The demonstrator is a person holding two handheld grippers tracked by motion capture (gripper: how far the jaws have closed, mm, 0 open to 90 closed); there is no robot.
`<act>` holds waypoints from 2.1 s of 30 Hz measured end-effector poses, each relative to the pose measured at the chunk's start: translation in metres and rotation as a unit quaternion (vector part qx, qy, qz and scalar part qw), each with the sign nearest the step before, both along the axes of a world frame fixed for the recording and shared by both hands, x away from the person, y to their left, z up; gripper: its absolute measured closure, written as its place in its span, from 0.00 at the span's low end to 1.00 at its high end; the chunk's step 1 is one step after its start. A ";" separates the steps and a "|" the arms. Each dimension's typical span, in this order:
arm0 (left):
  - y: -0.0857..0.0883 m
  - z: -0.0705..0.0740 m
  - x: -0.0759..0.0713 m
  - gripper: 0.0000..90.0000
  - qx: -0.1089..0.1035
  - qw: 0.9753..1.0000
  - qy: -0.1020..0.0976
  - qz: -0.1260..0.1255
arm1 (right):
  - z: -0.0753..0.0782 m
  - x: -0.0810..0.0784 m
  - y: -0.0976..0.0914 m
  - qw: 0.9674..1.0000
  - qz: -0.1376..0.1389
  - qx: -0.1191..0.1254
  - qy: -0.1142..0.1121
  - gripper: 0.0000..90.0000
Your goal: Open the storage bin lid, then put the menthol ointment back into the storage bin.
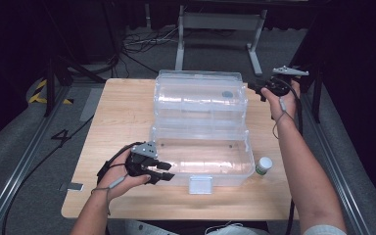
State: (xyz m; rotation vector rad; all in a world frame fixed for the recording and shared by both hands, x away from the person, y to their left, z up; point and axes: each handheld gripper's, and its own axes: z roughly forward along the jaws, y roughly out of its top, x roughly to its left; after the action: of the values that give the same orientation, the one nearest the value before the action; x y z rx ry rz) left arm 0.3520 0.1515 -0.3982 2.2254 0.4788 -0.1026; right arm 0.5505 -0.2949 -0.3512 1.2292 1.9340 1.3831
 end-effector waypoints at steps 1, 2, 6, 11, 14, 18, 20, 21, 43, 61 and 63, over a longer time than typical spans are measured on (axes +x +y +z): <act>0.000 0.000 0.000 0.66 0.000 1.000 0.000 0.000 | 0.000 0.000 0.000 1.000 0.000 0.000 0.000 0.58; 0.001 0.003 0.001 0.66 -0.005 1.000 -0.004 0.003 | 0.001 -0.005 -0.002 1.000 0.002 -0.001 -0.005 0.58; 0.009 0.011 0.003 0.64 -0.020 1.000 -0.009 0.017 | 0.006 -0.028 -0.012 1.000 0.007 -0.006 -0.021 0.57; 0.021 0.017 0.004 0.61 -0.027 0.998 -0.021 0.050 | 0.005 -0.051 -0.018 0.999 0.018 -0.001 -0.031 0.57; 0.027 0.018 0.004 0.61 -0.025 0.997 -0.026 0.064 | 0.002 -0.061 -0.018 0.999 0.024 0.006 -0.038 0.57; 0.036 0.021 0.004 0.60 -0.028 0.995 -0.033 0.085 | -0.002 -0.078 -0.016 0.998 0.036 0.007 -0.045 0.56; 0.039 0.021 0.003 0.59 -0.028 0.995 -0.038 0.093 | 0.004 -0.085 -0.016 0.998 0.045 -0.002 -0.051 0.55; 0.043 0.021 0.003 0.59 -0.027 0.994 -0.037 0.097 | 0.005 -0.087 -0.016 0.998 0.046 0.003 -0.053 0.55; 0.081 0.019 0.020 0.54 0.000 0.980 -0.036 0.196 | 0.015 -0.125 -0.050 0.994 0.078 -0.038 -0.060 0.56; 0.095 0.016 0.029 0.45 0.017 0.968 -0.039 0.249 | 0.018 -0.137 -0.061 0.991 0.108 -0.081 -0.024 0.56; 0.095 0.015 0.029 0.45 0.018 0.968 -0.036 0.248 | 0.019 -0.138 -0.061 0.991 0.109 -0.080 -0.024 0.56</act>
State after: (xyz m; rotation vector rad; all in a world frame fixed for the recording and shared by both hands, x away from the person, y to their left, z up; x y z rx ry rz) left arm 0.3812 0.2465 -0.3830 2.0694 0.9849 0.2514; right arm 0.4126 -0.3561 -0.3327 0.9256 2.1492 1.3162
